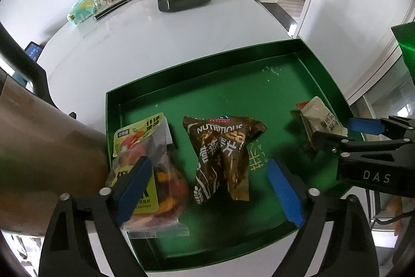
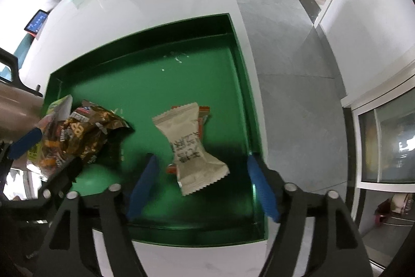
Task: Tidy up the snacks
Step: 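Move both tools back to the blue-white cake and white bar on the table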
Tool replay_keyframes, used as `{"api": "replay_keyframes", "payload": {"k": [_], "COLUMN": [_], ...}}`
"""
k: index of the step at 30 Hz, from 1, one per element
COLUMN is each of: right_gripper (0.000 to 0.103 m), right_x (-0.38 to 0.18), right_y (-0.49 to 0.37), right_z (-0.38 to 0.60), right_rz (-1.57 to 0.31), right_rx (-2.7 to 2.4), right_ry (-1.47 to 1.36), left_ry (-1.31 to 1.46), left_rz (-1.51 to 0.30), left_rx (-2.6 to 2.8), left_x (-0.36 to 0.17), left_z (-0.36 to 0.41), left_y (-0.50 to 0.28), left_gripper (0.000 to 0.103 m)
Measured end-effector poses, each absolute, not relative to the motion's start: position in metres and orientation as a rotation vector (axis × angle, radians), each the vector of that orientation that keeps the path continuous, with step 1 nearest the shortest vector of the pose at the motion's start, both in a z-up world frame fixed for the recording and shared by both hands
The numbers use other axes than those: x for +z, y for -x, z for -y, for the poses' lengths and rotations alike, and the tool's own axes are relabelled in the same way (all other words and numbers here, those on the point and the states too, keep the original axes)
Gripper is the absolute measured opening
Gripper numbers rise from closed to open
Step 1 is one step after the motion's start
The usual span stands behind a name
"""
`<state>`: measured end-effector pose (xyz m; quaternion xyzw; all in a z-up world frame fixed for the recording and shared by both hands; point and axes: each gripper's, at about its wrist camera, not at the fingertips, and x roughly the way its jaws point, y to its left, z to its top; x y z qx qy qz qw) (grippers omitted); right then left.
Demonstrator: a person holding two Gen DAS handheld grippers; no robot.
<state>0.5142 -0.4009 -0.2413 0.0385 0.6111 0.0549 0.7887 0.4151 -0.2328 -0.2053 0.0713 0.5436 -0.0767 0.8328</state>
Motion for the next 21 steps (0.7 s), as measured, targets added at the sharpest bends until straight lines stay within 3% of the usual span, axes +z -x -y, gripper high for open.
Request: {"api": "replay_keyframes", "payload": {"k": [2, 21], "right_gripper": [0.103, 0.103], "right_x": [-0.239, -0.18], "right_y": [-0.513, -0.47], "right_z": [0.4, 0.398], "right_rz": [-1.304, -1.167], "right_rx": [0.121, 0.088], "right_ry": [-0.09, -0.046], "left_ry": [-0.146, -0.12], "left_rz": [-1.159, -1.089], "left_rx": [-0.166, -0.203], "left_x": [-0.205, -0.164], "left_z": [0.233, 0.23], "left_y": [-0.416, -0.374], "left_gripper": [0.102, 0.102]}}
